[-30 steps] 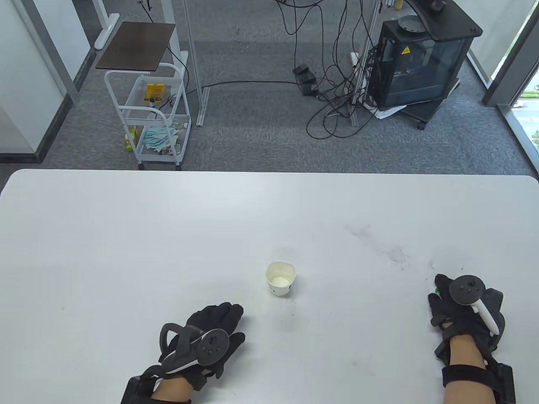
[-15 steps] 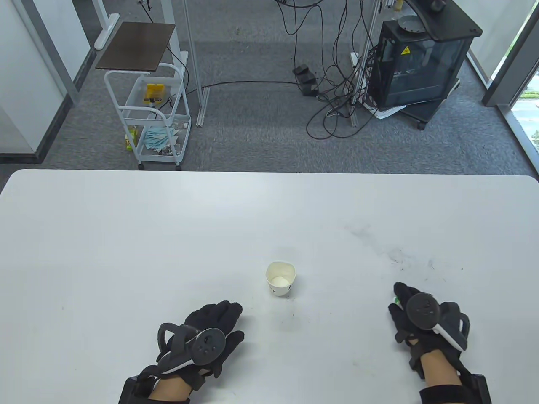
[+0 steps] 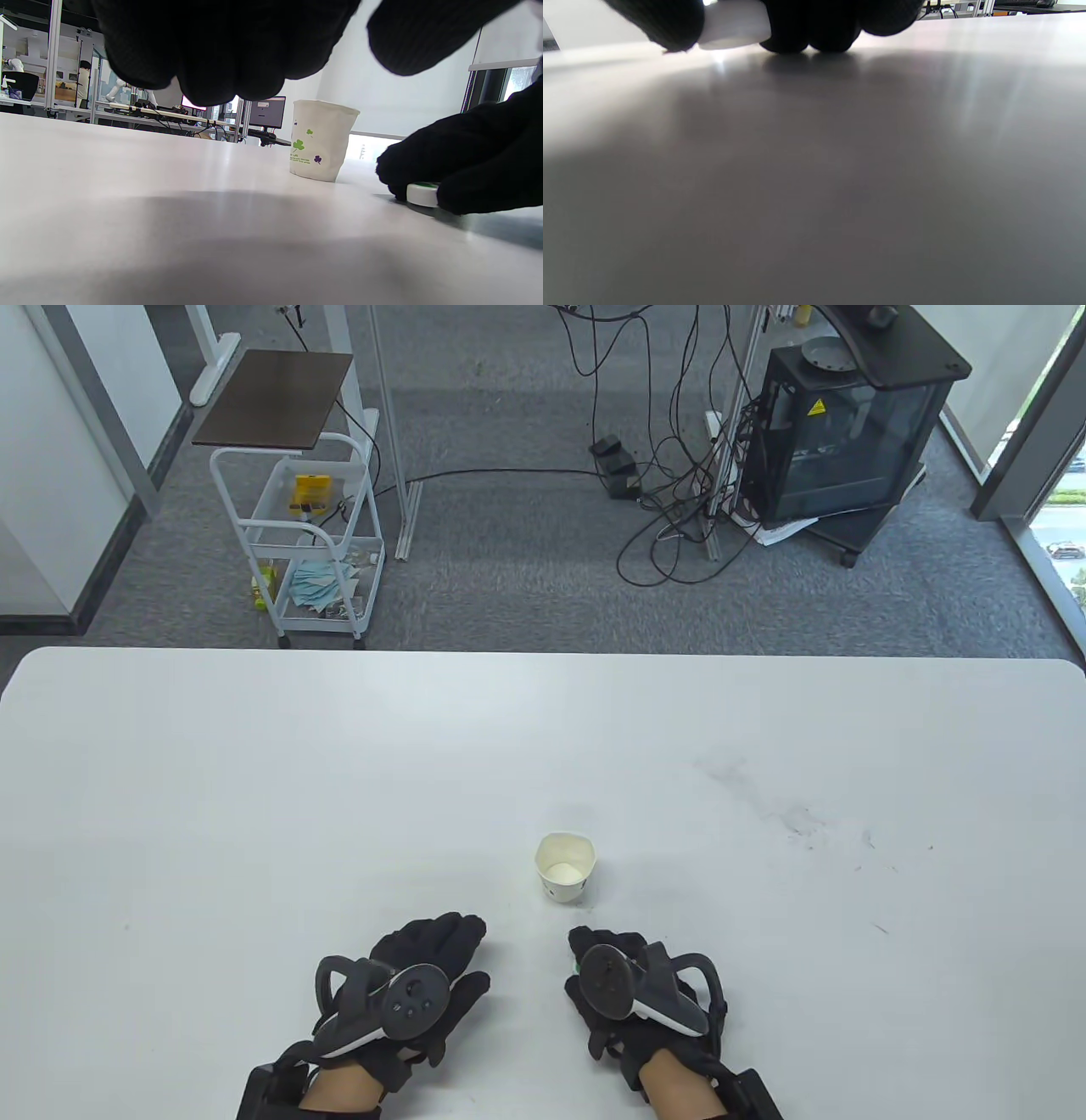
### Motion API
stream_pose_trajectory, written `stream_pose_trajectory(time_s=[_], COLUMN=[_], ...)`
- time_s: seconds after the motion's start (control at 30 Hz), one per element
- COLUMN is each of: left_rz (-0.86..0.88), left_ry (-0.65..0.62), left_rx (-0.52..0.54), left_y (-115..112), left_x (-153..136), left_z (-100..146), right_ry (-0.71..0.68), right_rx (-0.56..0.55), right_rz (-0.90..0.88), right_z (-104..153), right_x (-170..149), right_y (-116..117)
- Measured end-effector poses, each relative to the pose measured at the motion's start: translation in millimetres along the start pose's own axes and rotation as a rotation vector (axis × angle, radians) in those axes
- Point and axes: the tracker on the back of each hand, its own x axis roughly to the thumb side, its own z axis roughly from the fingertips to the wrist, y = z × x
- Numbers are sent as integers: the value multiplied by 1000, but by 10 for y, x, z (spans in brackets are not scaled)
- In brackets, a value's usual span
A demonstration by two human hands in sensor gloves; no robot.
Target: Flick bottle cap to knock over paper cup
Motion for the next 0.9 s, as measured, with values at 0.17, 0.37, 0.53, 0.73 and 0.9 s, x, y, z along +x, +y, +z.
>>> stream_pose_trajectory(time_s=[0.17,0.37,0.53,0.73,0.9], left_rz=[11,4,-3,-11,-9], left_ry=[18,38,31,26,33], left_rx=[3,-11,-22,-24,-33], left_y=[7,-12,-28,-40,-52], left_x=[-41,-62,-47,-37,-48], left_z=[3,-1,-9,3,-9], right_ry=[7,-6,112,67,26], right_rx=[27,-14,-69,42,96], right_rz=[46,-126,-287,-413,-423], right_z=[-35,154,303,303,254], right_x=[62,-137,-366,-267,-162], right_y=[23,-20,-22,93,133])
